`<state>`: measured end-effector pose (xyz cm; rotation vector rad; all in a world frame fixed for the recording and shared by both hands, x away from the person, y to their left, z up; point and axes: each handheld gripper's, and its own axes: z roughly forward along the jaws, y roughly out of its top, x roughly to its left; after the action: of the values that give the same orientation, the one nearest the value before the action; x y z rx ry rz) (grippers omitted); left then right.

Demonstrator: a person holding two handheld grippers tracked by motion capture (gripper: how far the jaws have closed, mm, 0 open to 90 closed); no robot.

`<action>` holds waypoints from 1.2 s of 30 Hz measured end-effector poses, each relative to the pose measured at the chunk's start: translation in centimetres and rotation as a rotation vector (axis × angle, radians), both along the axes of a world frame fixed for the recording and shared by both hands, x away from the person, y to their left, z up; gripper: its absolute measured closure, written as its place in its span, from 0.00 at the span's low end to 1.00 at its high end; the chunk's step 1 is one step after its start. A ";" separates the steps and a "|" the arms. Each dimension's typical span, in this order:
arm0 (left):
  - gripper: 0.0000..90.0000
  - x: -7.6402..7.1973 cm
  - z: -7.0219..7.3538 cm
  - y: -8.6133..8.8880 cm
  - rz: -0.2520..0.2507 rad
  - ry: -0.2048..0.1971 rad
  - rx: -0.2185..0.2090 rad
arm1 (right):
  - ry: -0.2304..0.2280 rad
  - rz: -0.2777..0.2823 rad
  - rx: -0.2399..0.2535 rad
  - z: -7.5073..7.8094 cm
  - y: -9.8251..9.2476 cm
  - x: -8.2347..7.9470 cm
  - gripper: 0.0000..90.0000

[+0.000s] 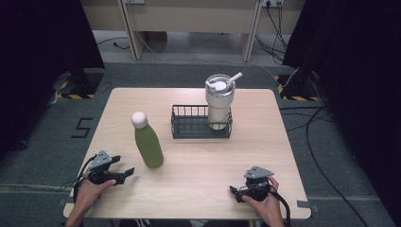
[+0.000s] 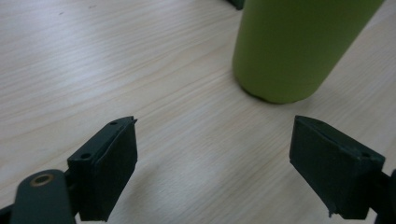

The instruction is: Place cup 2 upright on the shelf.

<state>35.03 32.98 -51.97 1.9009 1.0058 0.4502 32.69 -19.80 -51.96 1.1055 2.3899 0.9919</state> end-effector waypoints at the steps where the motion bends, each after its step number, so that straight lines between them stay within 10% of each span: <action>1: 0.17 -0.1 0.1 -0.2 -0.005 -0.005 -0.011 | 0.000 0.000 0.000 0.0 0.0 0.0 0.07; 14: 0.17 -1.1 1.0 -2.3 -0.065 -0.118 -0.113 | 0.000 0.002 -0.001 0.0 0.0 0.0 0.07; 36: 0.17 0.2 0.8 -5.0 -0.044 -0.202 -0.118 | 0.000 0.007 -0.002 0.0 0.0 0.1 0.06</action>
<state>35.25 28.00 -51.22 1.7311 0.8373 0.5343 32.81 -19.77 -51.99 1.0976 2.3960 0.9912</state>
